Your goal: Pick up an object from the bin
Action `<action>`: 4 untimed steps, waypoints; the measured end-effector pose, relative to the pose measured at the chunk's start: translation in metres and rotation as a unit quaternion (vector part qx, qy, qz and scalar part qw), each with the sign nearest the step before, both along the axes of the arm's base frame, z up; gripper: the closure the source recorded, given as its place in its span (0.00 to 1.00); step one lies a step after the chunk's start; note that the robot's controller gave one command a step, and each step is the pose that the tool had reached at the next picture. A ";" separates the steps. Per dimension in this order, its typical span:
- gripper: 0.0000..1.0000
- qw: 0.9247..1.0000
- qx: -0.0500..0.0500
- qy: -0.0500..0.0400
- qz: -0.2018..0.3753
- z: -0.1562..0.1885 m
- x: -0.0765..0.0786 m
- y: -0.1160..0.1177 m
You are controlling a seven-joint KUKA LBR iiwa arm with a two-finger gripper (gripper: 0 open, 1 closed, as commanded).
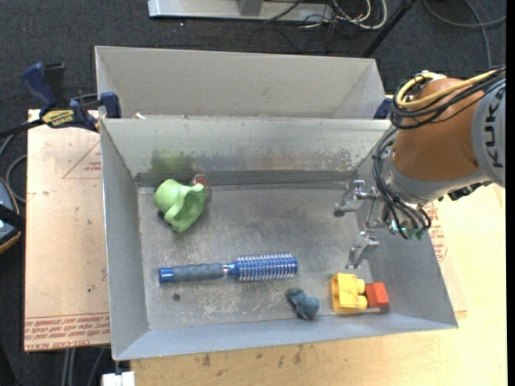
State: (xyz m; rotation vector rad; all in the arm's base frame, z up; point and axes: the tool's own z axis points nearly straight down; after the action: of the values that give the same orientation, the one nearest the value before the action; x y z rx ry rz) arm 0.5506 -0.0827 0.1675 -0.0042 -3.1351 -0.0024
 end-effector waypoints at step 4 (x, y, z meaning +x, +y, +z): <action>0.00 0.988 -0.002 -0.010 0.156 -0.094 -0.046 -0.030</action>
Offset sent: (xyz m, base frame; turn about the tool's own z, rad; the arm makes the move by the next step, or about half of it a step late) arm -0.0651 -0.0199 -0.0975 -0.3793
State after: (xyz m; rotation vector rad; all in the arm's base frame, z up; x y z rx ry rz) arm 0.5049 -0.1128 0.0734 0.4878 -3.1160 0.0047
